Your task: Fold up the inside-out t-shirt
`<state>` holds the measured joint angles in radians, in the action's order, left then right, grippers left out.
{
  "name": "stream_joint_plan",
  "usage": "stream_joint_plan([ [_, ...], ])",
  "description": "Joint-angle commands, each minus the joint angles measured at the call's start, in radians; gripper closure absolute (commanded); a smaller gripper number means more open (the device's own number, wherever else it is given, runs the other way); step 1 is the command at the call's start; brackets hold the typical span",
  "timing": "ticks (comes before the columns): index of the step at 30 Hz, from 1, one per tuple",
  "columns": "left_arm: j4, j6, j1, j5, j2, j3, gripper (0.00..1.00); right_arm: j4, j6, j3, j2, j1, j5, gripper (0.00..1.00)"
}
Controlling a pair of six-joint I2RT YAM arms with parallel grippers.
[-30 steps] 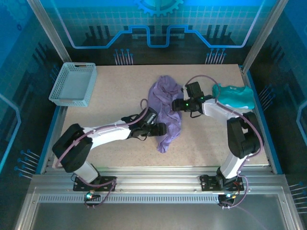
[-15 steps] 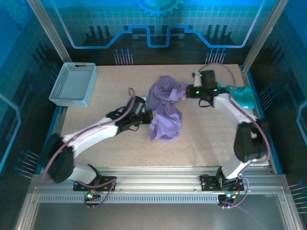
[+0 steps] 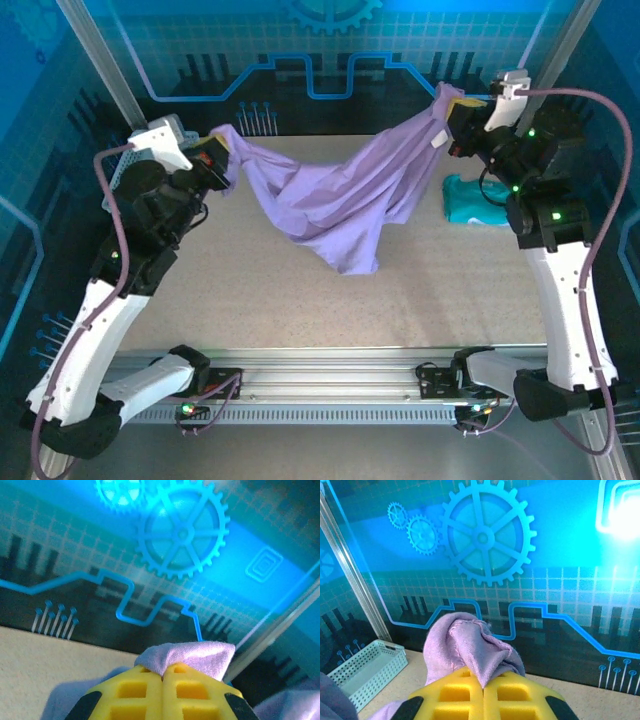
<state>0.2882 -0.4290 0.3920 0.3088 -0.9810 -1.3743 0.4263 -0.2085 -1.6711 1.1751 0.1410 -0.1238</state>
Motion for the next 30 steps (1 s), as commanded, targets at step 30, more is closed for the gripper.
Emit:
stream_joint_plan([
  [30,-0.001,-0.238,0.051,-0.625,-0.076,-0.079,1.0,0.043,-0.007,-0.195,0.472,0.051,0.097,1.0],
])
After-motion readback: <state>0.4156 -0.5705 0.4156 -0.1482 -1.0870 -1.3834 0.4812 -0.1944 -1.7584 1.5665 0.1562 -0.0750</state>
